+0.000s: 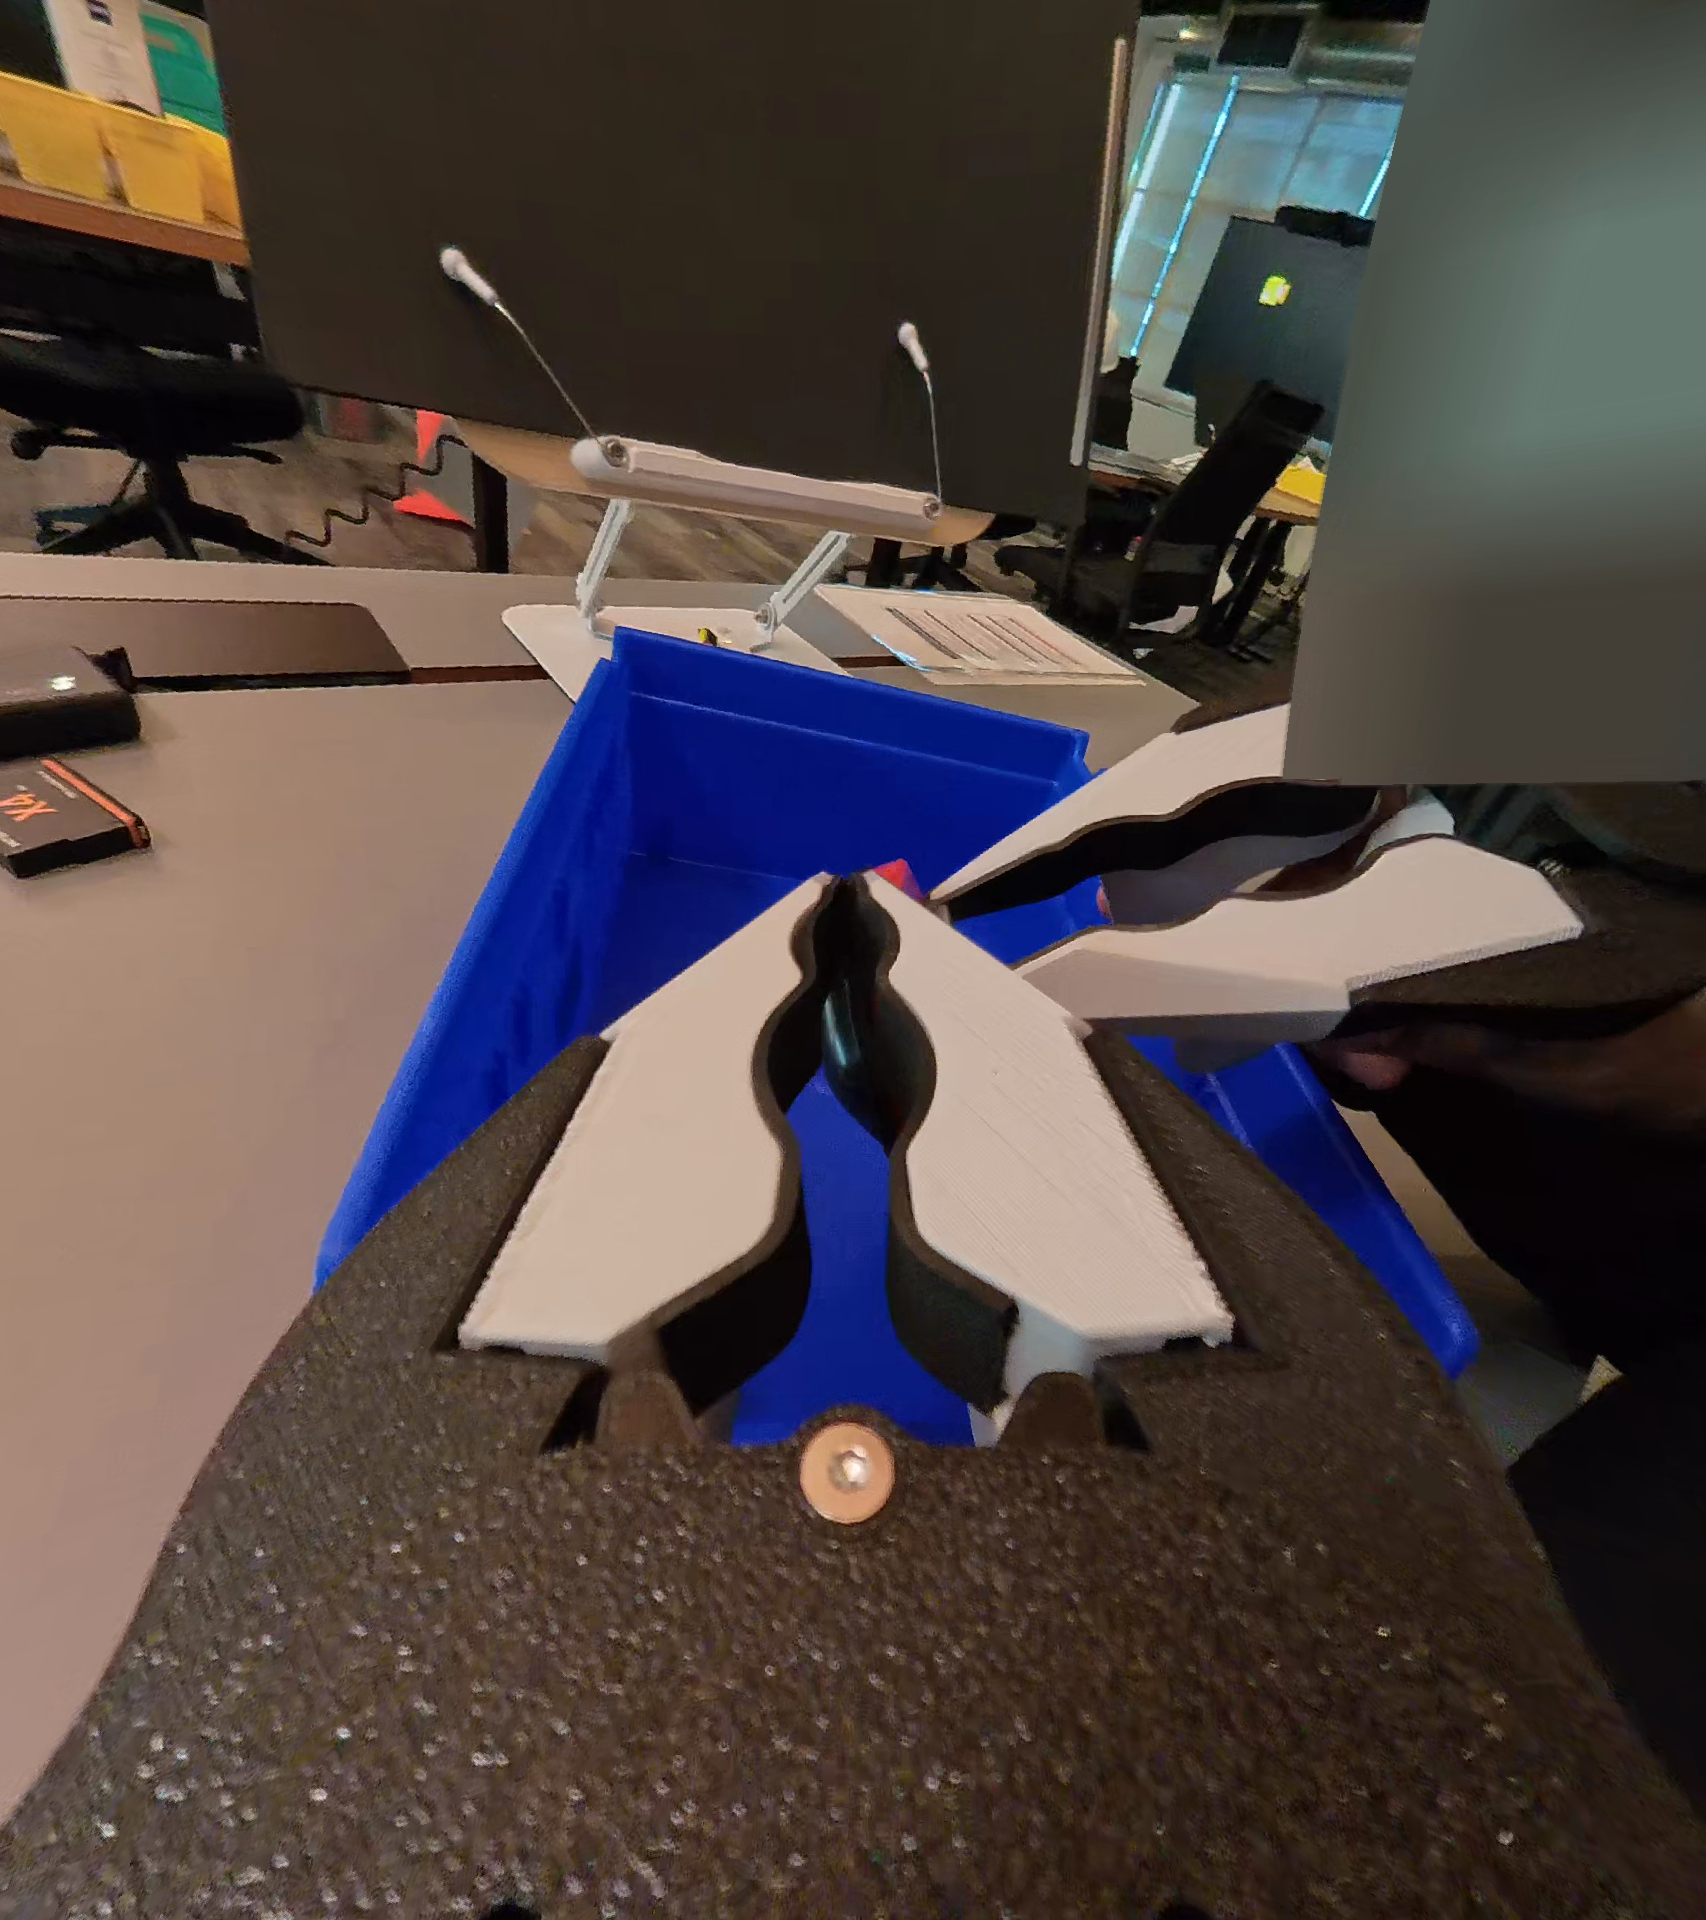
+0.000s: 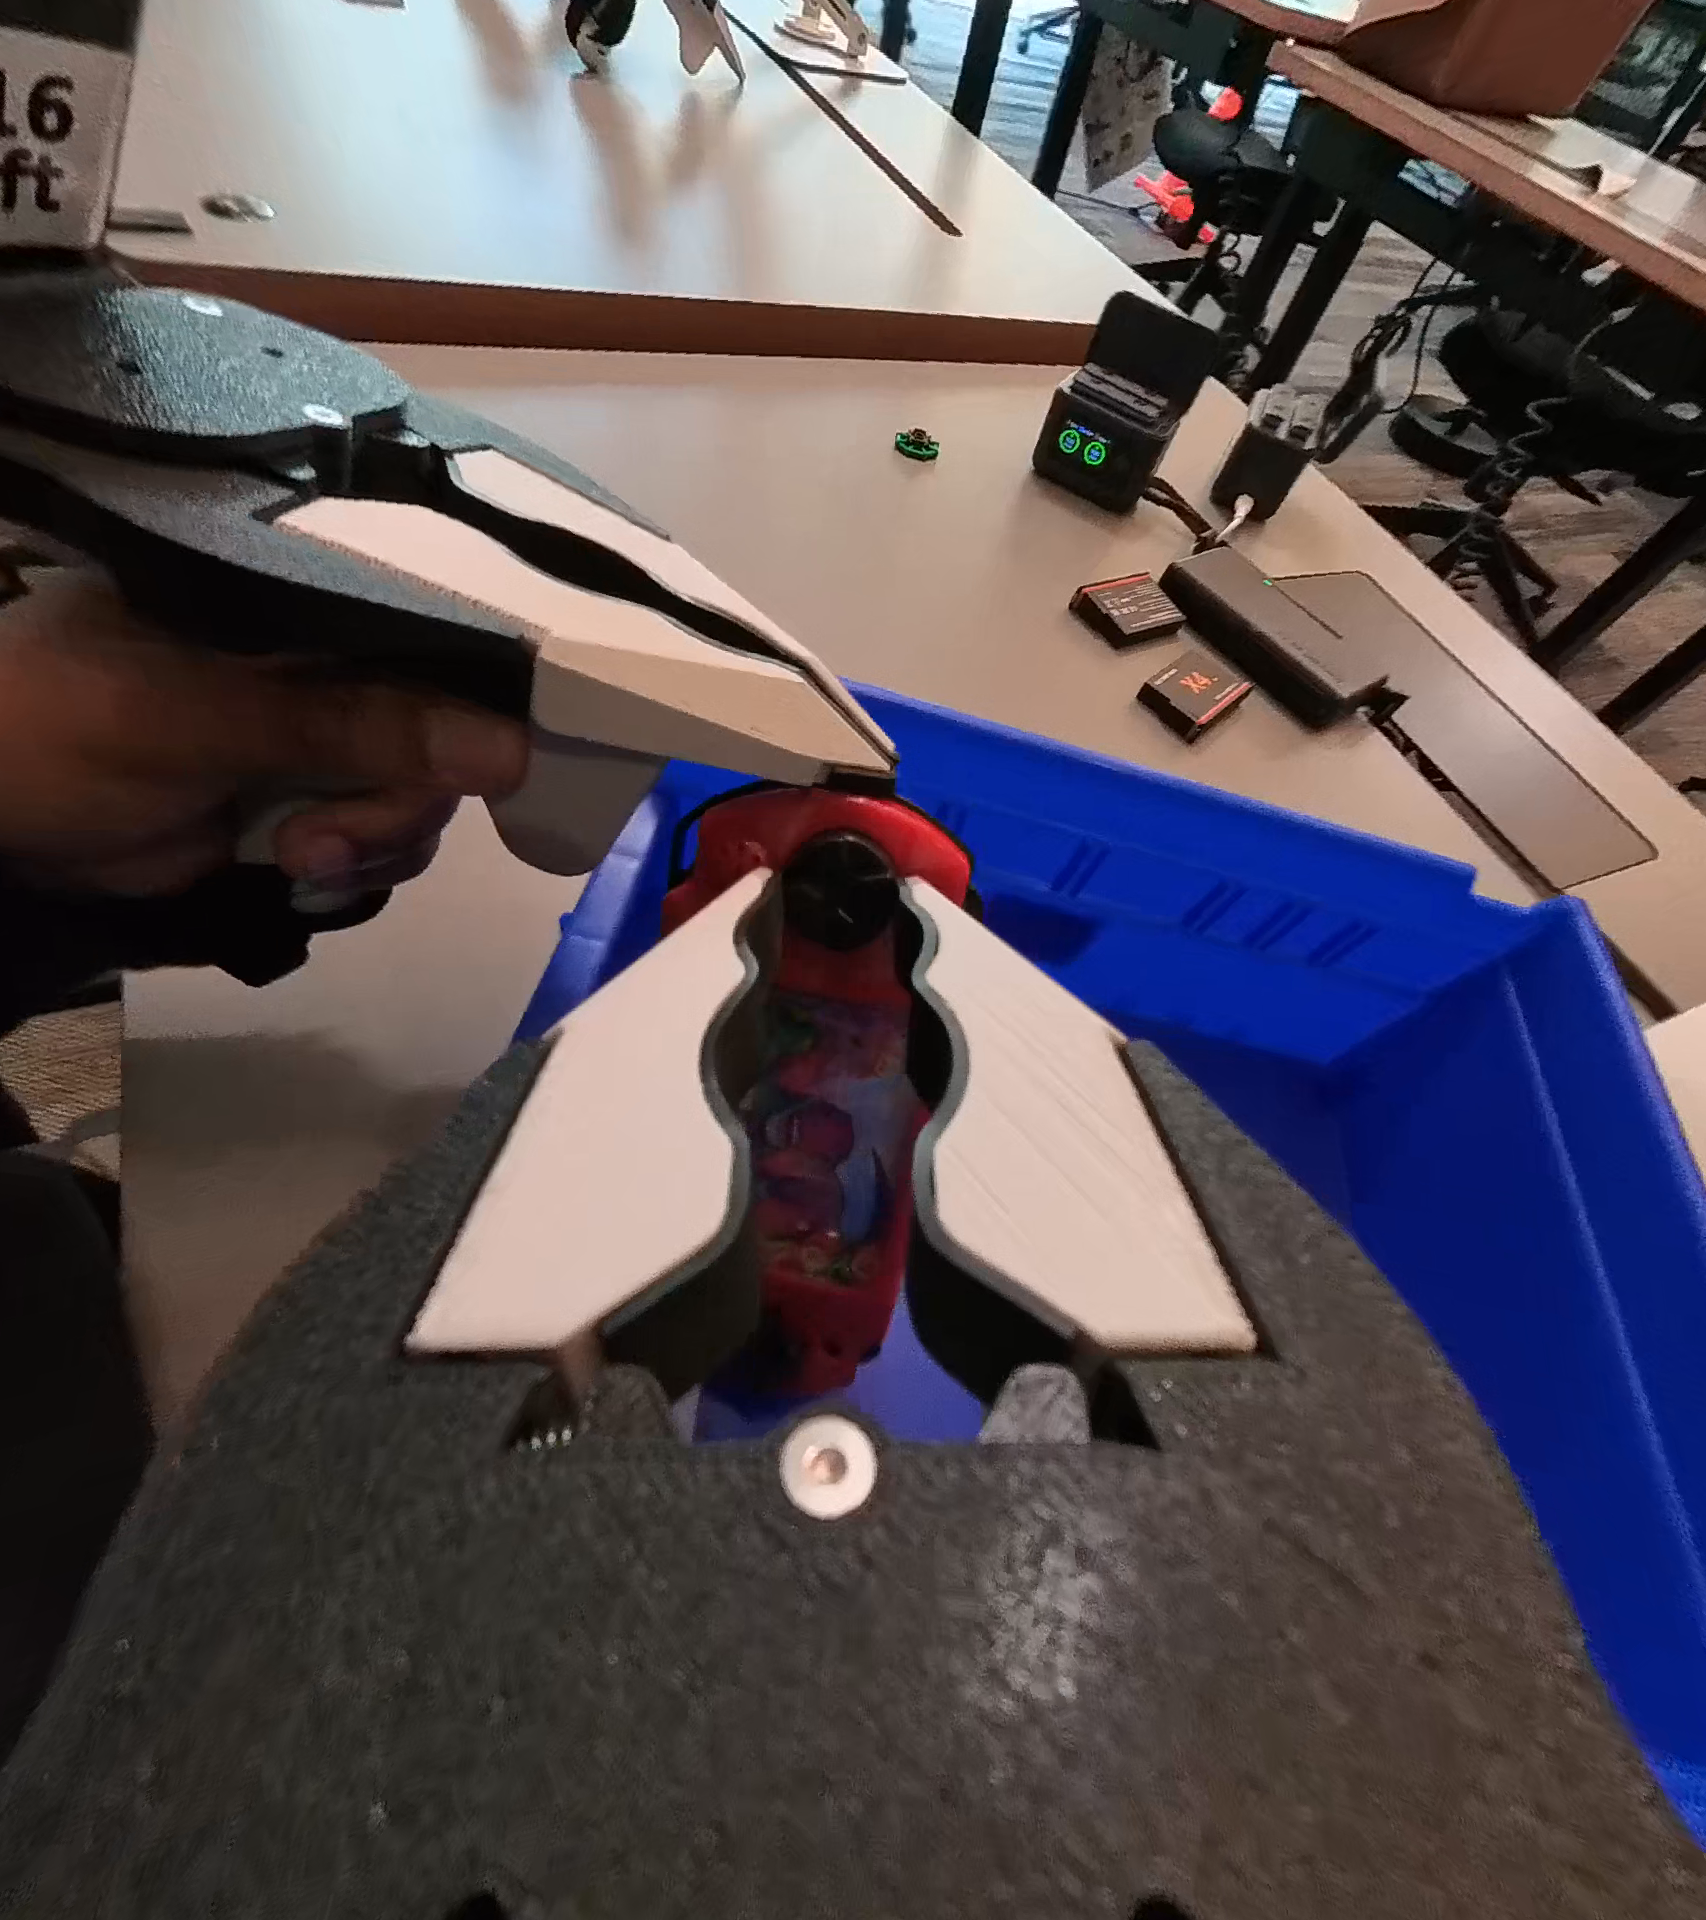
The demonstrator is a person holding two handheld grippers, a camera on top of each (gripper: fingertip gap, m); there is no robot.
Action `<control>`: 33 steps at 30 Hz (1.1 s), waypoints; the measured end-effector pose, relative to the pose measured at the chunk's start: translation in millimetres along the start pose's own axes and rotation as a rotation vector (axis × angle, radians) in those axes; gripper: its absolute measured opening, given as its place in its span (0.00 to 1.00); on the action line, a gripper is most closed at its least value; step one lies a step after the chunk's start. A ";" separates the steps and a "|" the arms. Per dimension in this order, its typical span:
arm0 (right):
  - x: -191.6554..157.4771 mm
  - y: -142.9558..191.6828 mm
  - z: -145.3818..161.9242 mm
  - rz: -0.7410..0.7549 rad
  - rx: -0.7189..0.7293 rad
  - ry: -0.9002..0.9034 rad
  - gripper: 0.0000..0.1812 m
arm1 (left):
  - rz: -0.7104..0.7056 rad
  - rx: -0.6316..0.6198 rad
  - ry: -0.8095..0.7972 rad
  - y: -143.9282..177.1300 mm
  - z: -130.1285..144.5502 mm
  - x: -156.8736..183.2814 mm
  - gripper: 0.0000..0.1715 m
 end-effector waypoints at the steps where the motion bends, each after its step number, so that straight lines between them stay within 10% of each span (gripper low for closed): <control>1: 0.6 1.1 0.1 -0.013 0.001 -0.016 0.11 | 0.000 -0.002 0.003 0.0 0.6 0.4 0.00; 6: 12.1 15.1 -11.8 -0.051 0.080 -0.101 0.00 | -0.173 -0.004 -0.066 7.9 1.5 -35.5 0.00; 9: 26.7 23.8 -5.5 0.003 0.033 -0.061 0.00 | -0.069 0.095 0.153 18.1 -18.4 -35.3 0.00; 19: 30.2 22.3 -3.6 0.079 0.100 0.026 0.01 | -0.035 0.070 0.019 8.6 -19.9 -22.3 0.00; 33: 85.3 6.5 -42.2 -0.140 0.206 0.009 0.44 | 0.346 0.124 0.046 -44.7 -92.1 17.0 0.01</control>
Point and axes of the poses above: each gripper's, where its closed fingertips meet, y back along the fingers, z out of its underside, x = y × z across the jaws, the point moved 1 cm from there along y, back along the fingers, and after that the axes turned 7 degrees about x, right-handed, at the moved point
